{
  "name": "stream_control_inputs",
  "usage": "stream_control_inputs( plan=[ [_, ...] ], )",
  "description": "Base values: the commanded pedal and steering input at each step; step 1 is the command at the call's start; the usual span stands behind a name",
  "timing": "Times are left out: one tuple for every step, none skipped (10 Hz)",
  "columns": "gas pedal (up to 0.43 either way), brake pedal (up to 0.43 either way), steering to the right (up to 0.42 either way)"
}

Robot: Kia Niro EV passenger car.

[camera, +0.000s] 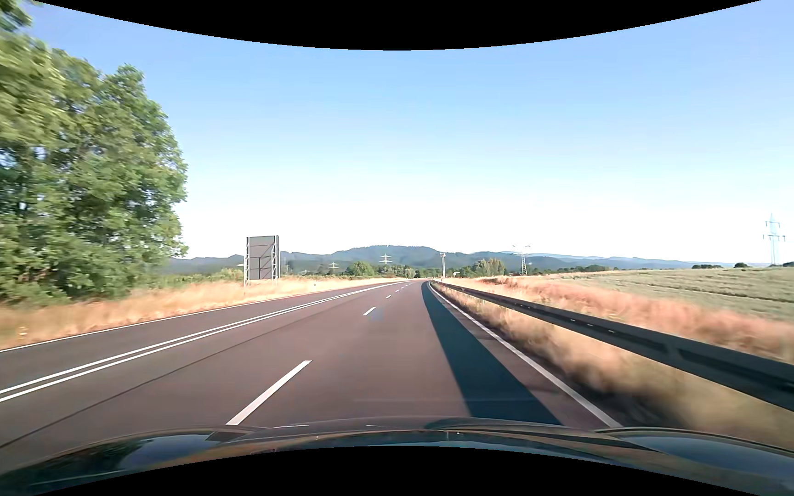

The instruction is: Follow the waypoints while adhering to traffic rules and regulations

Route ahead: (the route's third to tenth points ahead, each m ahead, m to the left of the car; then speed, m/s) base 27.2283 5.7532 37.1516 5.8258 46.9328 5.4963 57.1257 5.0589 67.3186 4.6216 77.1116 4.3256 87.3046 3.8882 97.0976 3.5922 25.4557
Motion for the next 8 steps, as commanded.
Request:
stream_control_inputs(
  plan=[
    [0.228, 0.0, 0.001],
    [0.228, 0.0, 0.001],
    [0.228, 0.0, 0.001],
    [0.228, 0.0, 0.002],
    [0.228, 0.0, 0.002],
    [0.228, 0.0, 0.002],
    [0.228, 0.0, 0.002],
    [0.228, 0.0, 0.003]
  ],
)
